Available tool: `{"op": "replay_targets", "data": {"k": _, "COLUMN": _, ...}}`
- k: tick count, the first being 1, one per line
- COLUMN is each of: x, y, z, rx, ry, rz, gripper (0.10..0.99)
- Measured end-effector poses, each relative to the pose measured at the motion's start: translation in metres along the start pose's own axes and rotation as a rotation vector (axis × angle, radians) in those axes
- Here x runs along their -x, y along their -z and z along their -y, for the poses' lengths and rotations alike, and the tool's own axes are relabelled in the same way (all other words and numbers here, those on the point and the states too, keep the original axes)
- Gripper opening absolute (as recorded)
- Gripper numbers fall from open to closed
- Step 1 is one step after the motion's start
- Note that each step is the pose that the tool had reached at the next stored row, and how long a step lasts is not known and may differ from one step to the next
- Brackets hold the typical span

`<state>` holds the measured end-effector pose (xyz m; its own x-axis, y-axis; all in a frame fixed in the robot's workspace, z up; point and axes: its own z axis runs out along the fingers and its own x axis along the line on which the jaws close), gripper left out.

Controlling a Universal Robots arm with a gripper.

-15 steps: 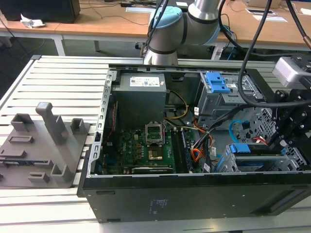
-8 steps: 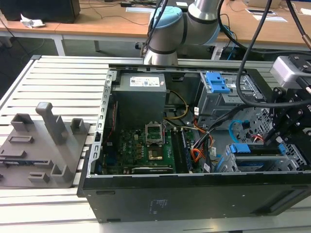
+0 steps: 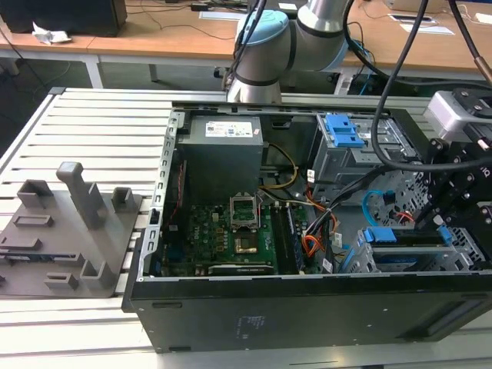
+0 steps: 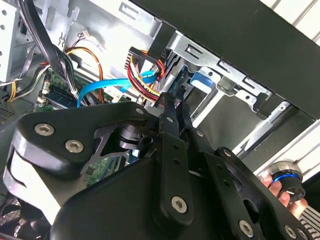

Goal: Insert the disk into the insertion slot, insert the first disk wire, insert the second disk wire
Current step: 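Insert the first disk wire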

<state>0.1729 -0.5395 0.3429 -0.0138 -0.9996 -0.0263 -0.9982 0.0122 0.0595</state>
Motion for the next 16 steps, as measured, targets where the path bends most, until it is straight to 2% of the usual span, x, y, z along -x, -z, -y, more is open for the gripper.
{"op": "replay_targets", "data": {"k": 6, "x": -0.0015, "y": -0.0006, "z": -0.0023, "rx": 0.0, "ry": 0.0, "rz": -0.0004, "gripper": 0.169}}
{"op": "replay_targets", "data": {"k": 12, "x": -0.002, "y": -0.0017, "z": 0.0032, "rx": 0.0, "ry": 0.0, "rz": -0.0005, "gripper": 0.169}}
{"op": "replay_targets", "data": {"k": 16, "x": -0.0038, "y": -0.0044, "z": 0.0038, "rx": 0.0, "ry": 0.001, "rz": -0.0006, "gripper": 0.169}}
